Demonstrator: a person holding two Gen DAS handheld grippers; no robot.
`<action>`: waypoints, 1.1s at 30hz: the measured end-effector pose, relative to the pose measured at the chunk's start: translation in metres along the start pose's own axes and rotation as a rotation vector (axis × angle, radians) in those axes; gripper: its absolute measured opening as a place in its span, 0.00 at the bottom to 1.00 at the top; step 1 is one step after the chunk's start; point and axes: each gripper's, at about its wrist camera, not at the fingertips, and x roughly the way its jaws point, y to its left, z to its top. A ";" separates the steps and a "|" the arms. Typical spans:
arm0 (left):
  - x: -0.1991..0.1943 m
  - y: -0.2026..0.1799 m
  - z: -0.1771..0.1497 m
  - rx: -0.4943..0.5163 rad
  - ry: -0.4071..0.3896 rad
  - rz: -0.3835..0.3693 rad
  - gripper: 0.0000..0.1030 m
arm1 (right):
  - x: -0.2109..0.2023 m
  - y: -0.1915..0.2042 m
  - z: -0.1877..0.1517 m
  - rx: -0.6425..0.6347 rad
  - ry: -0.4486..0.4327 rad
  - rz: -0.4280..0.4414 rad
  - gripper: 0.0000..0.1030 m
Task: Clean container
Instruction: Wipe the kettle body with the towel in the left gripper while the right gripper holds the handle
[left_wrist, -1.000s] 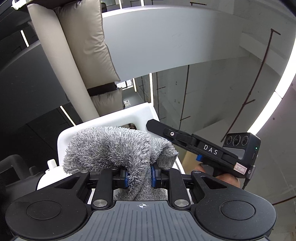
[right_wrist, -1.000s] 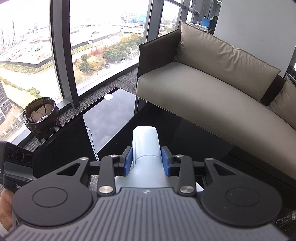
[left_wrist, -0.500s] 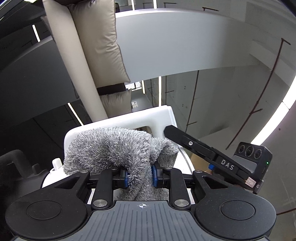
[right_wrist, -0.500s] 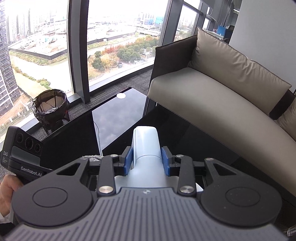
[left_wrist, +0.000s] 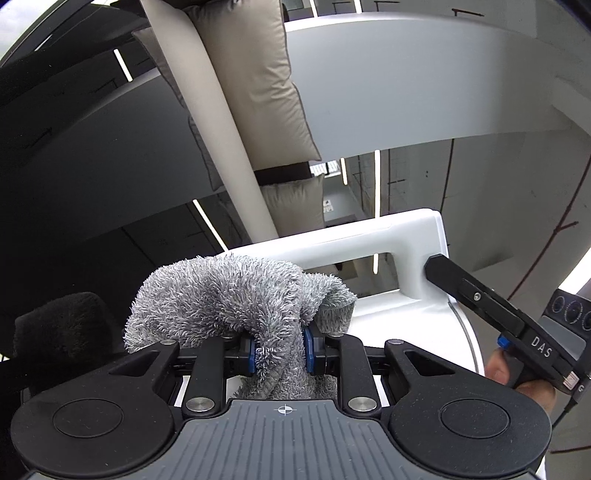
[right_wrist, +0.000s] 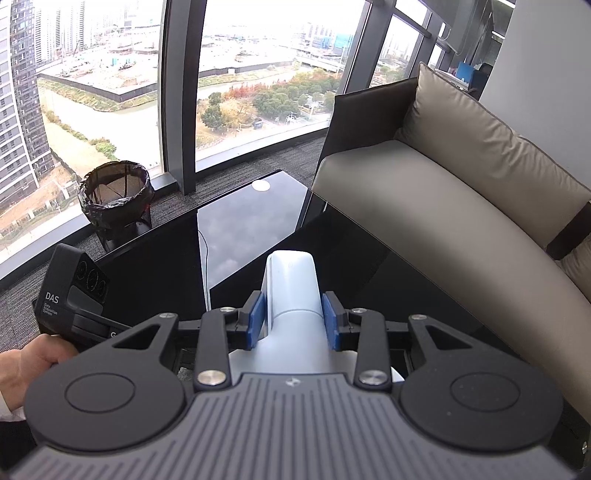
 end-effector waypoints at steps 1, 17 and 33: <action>0.001 0.001 0.000 -0.002 0.001 0.005 0.20 | 0.000 0.000 0.001 0.001 0.001 -0.003 0.35; -0.002 -0.013 0.000 0.062 -0.041 0.012 0.18 | 0.008 0.015 0.012 -0.021 0.025 -0.073 0.36; -0.014 -0.049 0.003 0.160 -0.166 -0.101 0.18 | 0.005 0.022 0.012 -0.069 -0.016 0.019 0.35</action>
